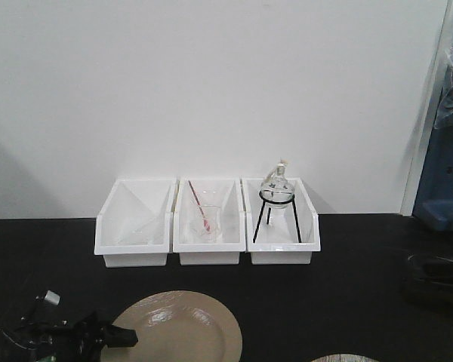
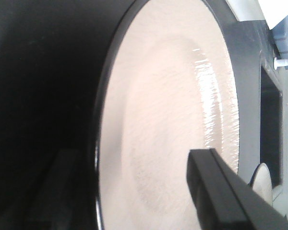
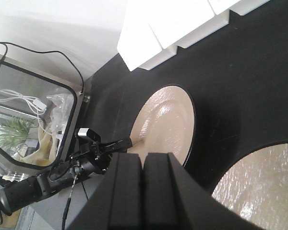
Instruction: Arrange circular plates on left workspace
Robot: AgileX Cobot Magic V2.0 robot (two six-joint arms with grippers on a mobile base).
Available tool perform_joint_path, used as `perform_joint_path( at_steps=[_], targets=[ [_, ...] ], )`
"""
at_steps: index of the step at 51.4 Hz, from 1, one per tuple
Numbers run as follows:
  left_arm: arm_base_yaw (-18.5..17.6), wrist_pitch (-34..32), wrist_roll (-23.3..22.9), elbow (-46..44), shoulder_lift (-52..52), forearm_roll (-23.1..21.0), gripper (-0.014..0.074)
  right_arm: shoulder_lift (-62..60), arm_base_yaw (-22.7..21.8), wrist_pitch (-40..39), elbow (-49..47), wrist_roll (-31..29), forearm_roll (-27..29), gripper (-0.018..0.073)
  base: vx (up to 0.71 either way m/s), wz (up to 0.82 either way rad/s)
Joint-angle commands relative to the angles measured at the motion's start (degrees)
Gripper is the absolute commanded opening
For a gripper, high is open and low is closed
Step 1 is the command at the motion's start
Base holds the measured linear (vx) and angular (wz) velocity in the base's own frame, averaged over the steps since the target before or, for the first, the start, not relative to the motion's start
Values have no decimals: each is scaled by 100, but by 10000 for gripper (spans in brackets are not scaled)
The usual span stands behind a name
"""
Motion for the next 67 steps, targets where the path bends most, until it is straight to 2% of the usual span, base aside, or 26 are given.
perform_joint_path(
  at_steps=[1, 13, 22, 30, 38, 43, 49, 52, 56, 61, 67],
  targets=[
    [56, 436, 100, -153, -287, -465, 587, -151, -3, 237, -120, -74, 338, -3, 0, 0],
    [593, 768, 171, -153, -637, 46, 586, -151, -3, 237, -120, -74, 167, -3, 0, 0],
    [1135, 1032, 103, -153, -1184, 900, 582, -151, -18, 150, -120, -89, 74, -3, 0, 0],
    [1536, 1812, -156, -153, -1857, 1547, 511, -151, -24, -203, -120, -257, -185, -1, 0, 0],
    [1651, 2128, -196, -153, -2581, 2057, 386, -151, -29, -421, -120, -144, -1045, 53, 0, 0],
    [1639, 2198, -223, -153, -3052, 2196, 303, -151, -29, -509, -132, 190, -1825, 155, 0, 0],
    [1629, 2262, -336, -153, -3485, 2203, 227, -151, -183, -613, -132, 991, -2965, 318, 0, 0],
    [1629, 2262, -342, -153, -3678, 2198, 197, -151, -295, -764, -132, 1655, -3478, 399, 0, 0],
    [1629, 2262, -342, -153, -3897, 2198, 171, -151, -434, -1097, -132, 2315, -4040, 456, 0, 0],
    [1629, 2278, -342, -153, -4066, 2198, 164, 74, -605, -1099, -132, 2646, -4427, 459, 0, 0],
    [1624, 2411, -342, -153, -4150, 2198, 164, 751, -851, -746, -132, 2562, -4278, 459, 0, 0]
  ],
)
